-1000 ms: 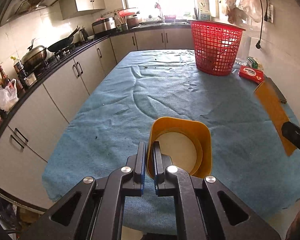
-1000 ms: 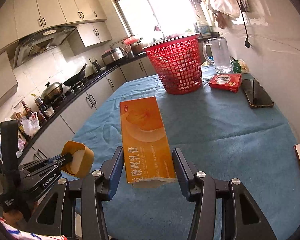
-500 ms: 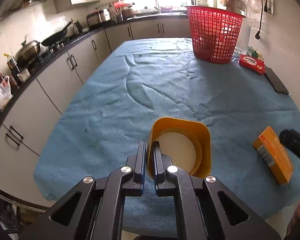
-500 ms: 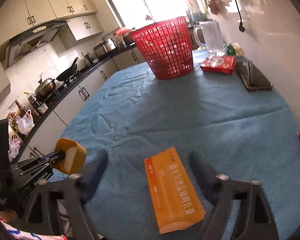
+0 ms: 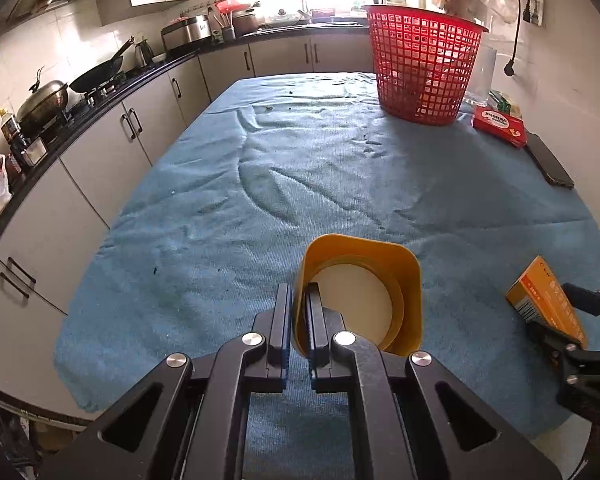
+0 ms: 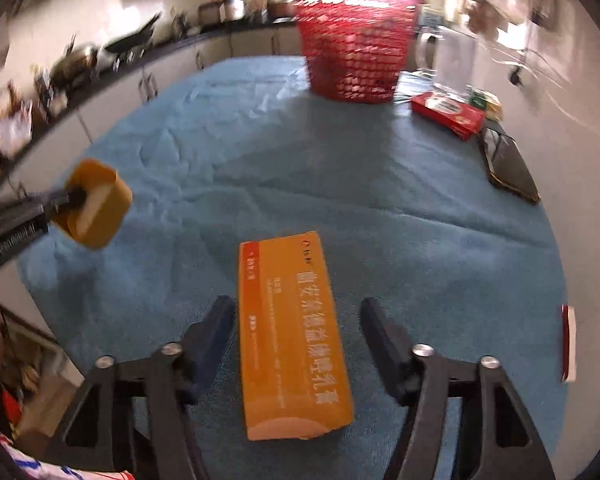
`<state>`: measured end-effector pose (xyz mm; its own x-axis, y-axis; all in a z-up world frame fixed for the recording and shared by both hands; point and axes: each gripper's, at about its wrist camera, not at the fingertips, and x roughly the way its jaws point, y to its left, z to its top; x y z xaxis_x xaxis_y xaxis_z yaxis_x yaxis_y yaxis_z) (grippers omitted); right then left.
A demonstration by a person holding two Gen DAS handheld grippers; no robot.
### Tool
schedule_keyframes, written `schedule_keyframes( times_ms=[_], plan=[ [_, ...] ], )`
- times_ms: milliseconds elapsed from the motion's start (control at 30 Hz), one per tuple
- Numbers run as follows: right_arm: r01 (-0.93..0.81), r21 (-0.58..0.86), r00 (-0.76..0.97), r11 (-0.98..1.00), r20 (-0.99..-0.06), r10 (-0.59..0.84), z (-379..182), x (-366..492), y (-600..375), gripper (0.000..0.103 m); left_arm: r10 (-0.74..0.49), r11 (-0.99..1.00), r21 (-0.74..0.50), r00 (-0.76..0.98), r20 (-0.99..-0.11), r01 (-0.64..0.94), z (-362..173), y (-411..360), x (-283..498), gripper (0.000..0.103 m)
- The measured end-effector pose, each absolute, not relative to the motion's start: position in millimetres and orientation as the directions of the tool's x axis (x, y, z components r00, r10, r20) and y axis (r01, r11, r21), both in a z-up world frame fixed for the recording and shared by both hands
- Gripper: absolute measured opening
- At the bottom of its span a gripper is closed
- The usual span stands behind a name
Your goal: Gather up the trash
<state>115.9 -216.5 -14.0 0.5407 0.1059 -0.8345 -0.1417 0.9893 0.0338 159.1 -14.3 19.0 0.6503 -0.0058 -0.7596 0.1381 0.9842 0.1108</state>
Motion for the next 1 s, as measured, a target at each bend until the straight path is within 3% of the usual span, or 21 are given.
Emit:
schedule_keyframes(
  times_ms=[67,333,1000],
  plan=[
    [-0.159,0.019,0.526,0.987,-0.845,0.101,-15.8,118.5,-211.9,0.053,-0.009,0.983,0.115,0.658,-0.753,0.145,22.7,-13.3,159.3,0.006],
    [-0.173,-0.025,0.527,0.985,-0.847,0.071,-5.4,115.8,-208.5,0.052,0.013,0.977,0.159,0.7,-0.714,0.145,42.5,-6.1,166.9,0.006],
    [-0.123,0.172,0.728,0.977,-0.654,0.206,92.9,139.3,-237.3,0.052,-0.021,0.943,0.237,0.754,-0.657,0.232,103.1,-28.9,210.0,0.006]
  ],
)
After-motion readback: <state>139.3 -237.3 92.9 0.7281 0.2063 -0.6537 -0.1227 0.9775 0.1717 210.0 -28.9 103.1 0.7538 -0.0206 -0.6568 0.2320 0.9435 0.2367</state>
